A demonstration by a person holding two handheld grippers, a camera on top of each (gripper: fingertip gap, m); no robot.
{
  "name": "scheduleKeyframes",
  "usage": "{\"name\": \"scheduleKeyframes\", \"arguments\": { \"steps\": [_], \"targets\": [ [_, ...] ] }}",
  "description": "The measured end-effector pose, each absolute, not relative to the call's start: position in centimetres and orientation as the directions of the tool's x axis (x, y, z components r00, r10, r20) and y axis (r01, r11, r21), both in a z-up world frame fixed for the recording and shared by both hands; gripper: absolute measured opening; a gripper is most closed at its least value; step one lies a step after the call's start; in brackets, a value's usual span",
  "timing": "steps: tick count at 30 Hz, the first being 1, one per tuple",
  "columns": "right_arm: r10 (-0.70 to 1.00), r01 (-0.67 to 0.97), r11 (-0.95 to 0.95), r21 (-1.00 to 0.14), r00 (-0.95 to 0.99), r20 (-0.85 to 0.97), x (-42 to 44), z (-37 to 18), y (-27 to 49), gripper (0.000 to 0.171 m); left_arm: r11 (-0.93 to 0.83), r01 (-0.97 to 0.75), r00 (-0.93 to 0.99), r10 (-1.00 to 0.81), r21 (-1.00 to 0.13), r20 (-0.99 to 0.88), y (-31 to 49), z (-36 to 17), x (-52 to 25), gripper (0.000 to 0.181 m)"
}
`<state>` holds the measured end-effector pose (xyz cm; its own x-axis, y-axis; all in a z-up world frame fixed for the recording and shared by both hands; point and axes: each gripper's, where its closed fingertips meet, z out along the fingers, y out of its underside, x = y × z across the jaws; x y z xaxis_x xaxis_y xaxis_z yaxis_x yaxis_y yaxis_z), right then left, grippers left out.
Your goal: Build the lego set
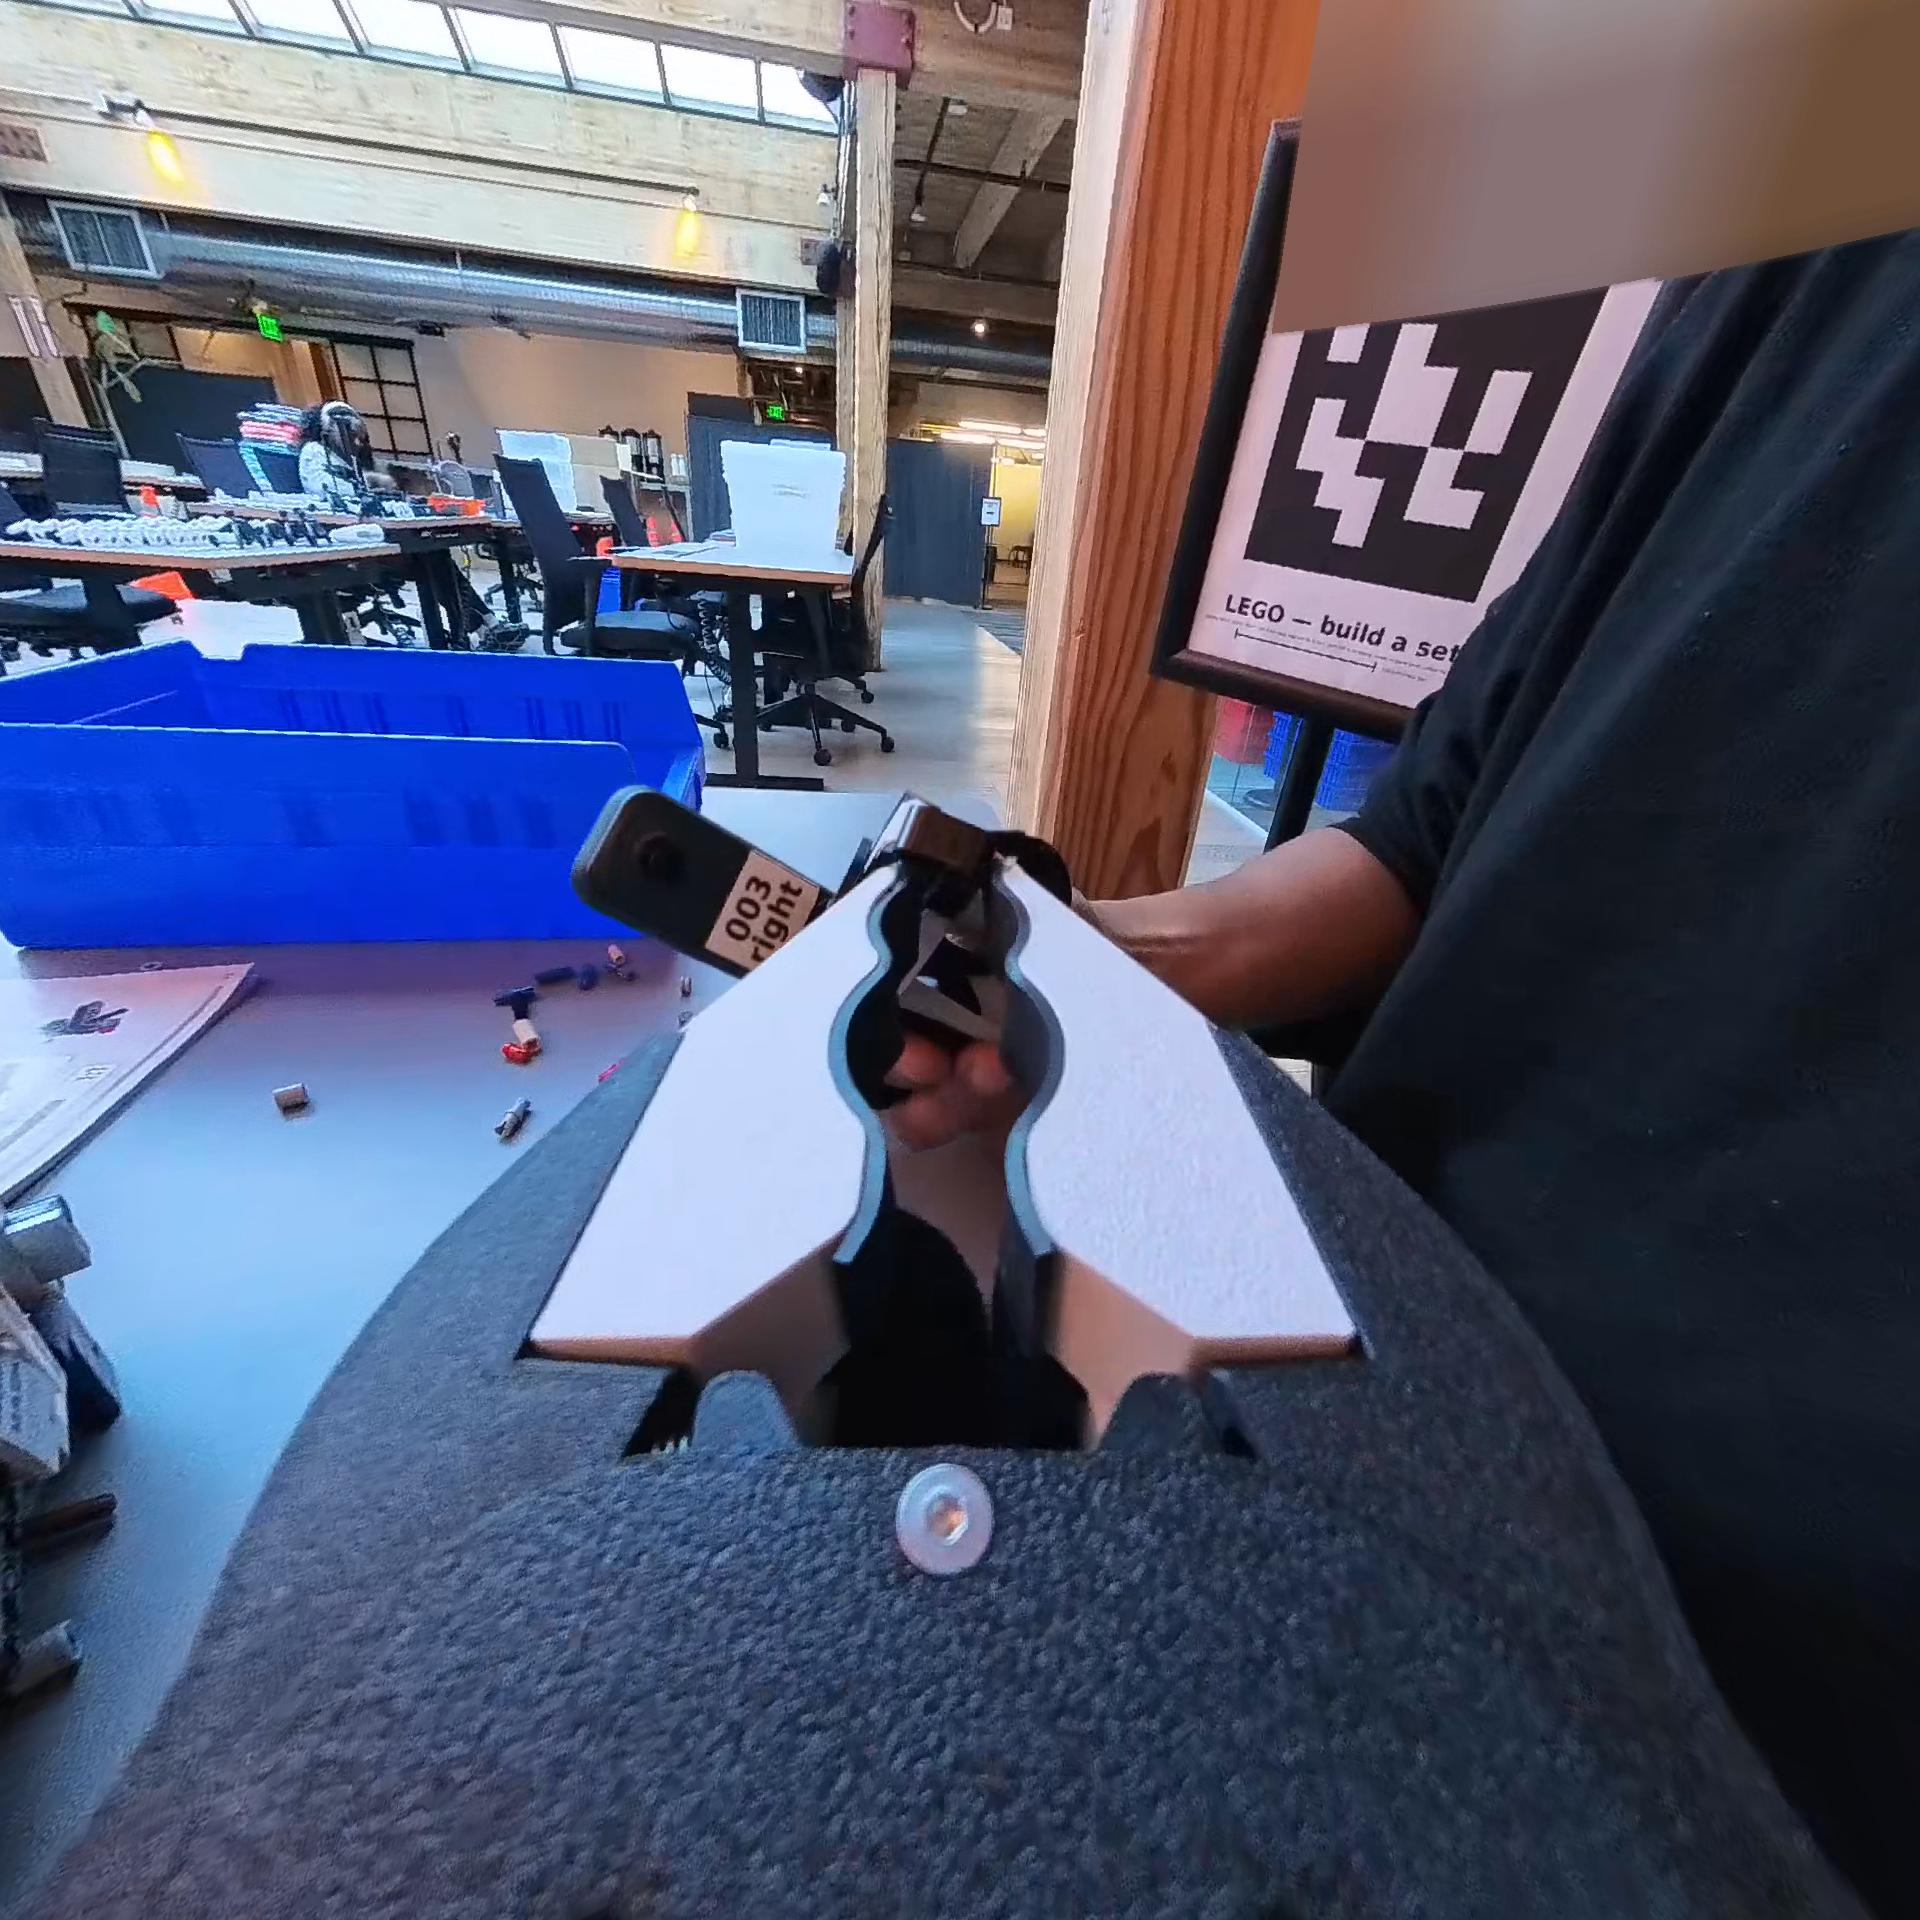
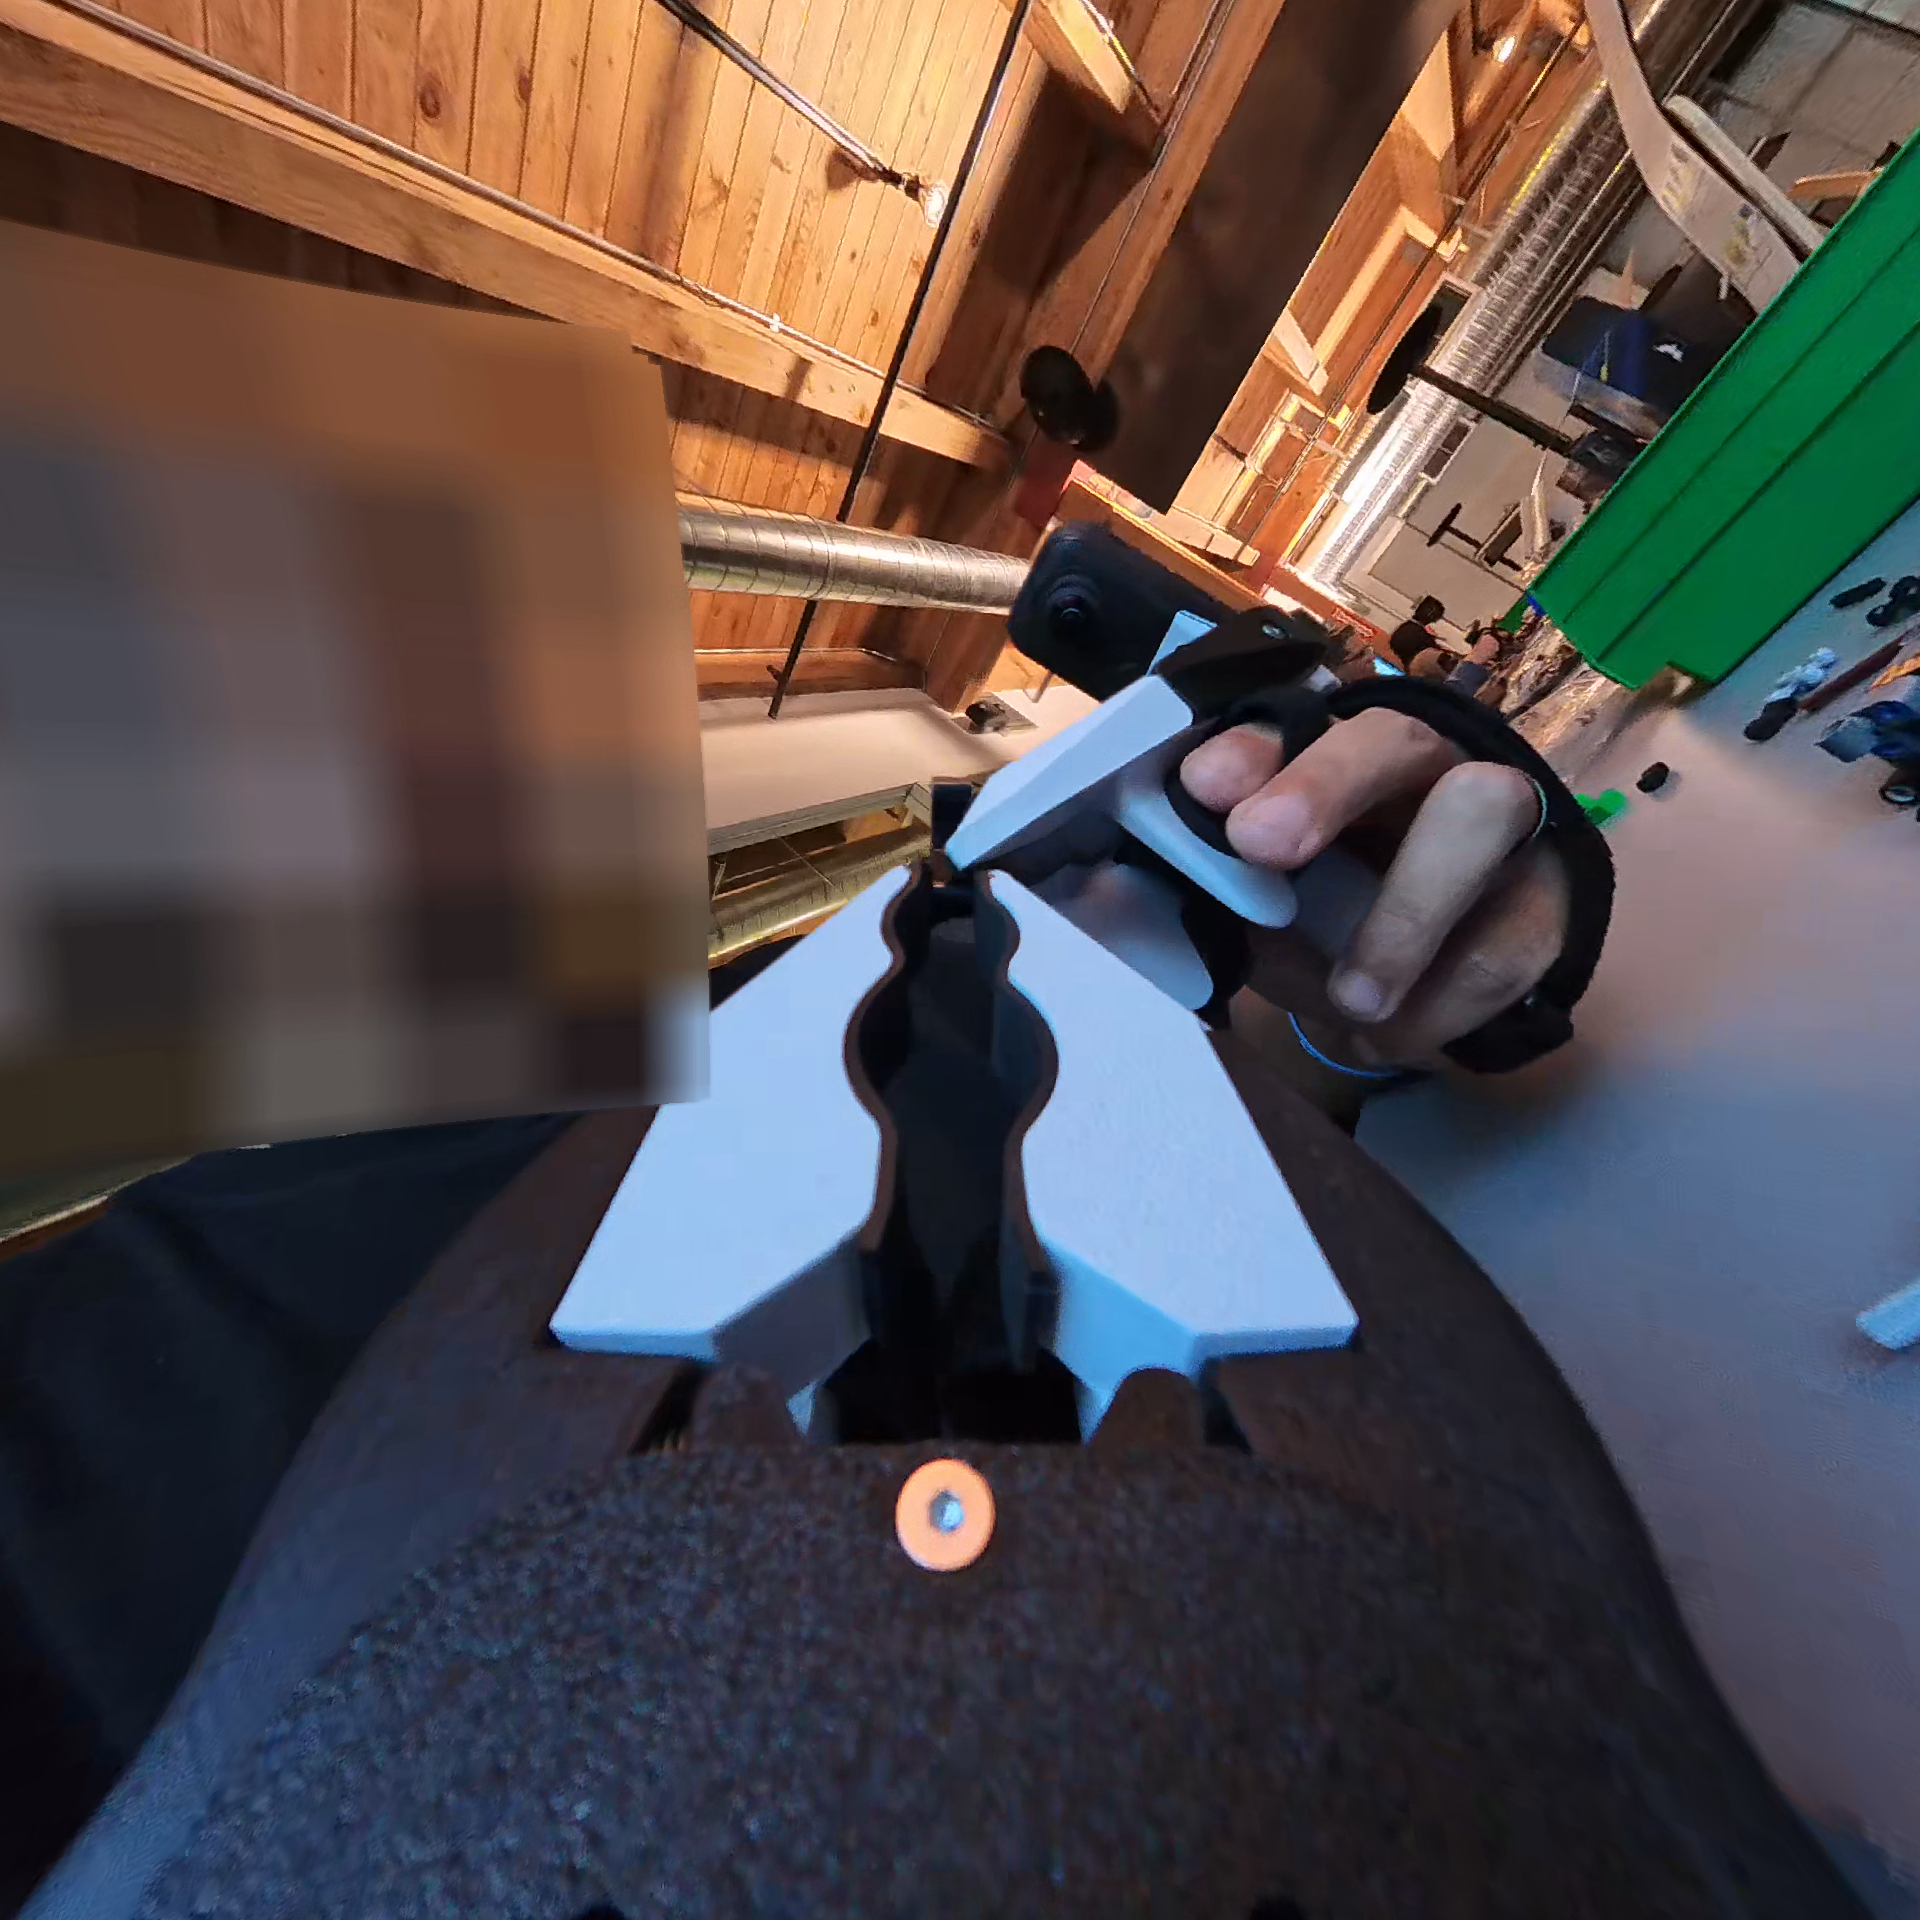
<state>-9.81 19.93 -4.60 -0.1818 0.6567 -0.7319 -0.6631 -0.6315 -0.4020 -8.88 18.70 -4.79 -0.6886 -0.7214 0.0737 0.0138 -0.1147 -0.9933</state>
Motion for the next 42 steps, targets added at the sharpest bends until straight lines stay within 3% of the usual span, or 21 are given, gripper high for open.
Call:
{"name": "scheduleKeyframes", "arguments": {
  "steps": [3, 7, 10, 13, 16, 21, 26, 30, 33, 42],
  "targets": [
    [0.640, -0.666, -0.633, -0.395, -0.163, -0.751, -9.8, -4.9, 20.3, 0.008, -0.114, 0.016, -0.680, -0.730, -0.993, 0.073, 19.0, -4.8, -8.9, 0.007],
    [0.602, -0.644, -0.644, -0.413, -0.094, -0.793, -9.9, -5.8, 20.7, 0.023, -0.119, 0.016, -0.684, -0.726, -0.993, 0.076, 19.1, -4.8, -9.0, 0.005],
    [0.613, -0.636, -0.615, -0.466, -0.014, -0.790, -8.9, -5.7, 20.5, 0.021, -0.117, 0.008, -0.682, -0.727, -0.993, 0.080, 19.1, -4.9, -8.9, 0.004],
    [0.637, -0.590, -0.533, -0.607, 0.192, -0.746, -7.4, -5.4, 20.5, 0.023, -0.160, -0.029, -0.713, -0.689, -0.987, 0.133, 18.9, -4.9, -9.0, 0.004],
    [0.691, -0.396, -0.448, -0.801, 0.414, -0.592, -7.9, -4.9, 20.2, 0.027, -0.192, -0.091, -0.769, -0.610, -0.977, 0.191, 17.8, -5.3, -9.5, 0.004],
    [0.826, -0.260, -0.514, -0.817, 0.107, -0.554, -11.1, -2.5, 17.5, 0.028, -0.307, -0.226, -0.873, -0.357, -0.925, 0.332, 15.8, -4.5, -11.5, 0.005],
    [0.867, -0.214, -0.492, -0.844, -0.033, -0.497, -12.7, -2.3, 17.1, 0.022, -0.334, -0.348, -0.902, -0.133, -0.876, 0.410, 14.6, -4.0, -13.4, 0.005],
    [0.876, -0.166, -0.479, -0.862, -0.034, -0.480, -13.7, -2.9, 17.7, 0.026, -0.362, -0.385, -0.891, -0.094, -0.849, 0.444, 15.1, -4.0, -13.3, 0.005],
    [0.889, -0.142, -0.455, -0.879, -0.019, -0.457, -13.9, -3.0, 17.9, 0.011, -0.371, -0.391, -0.888, -0.088, -0.842, 0.451, 15.3, -3.9, -13.3, 0.005],
    [0.890, -0.191, -0.455, -0.870, -0.073, -0.450, -13.0, -2.0, 17.9, 0.007, -0.369, -0.362, -0.893, -0.127, -0.856, 0.432, 15.4, -3.8, -13.1, 0.006]
  ]
}}
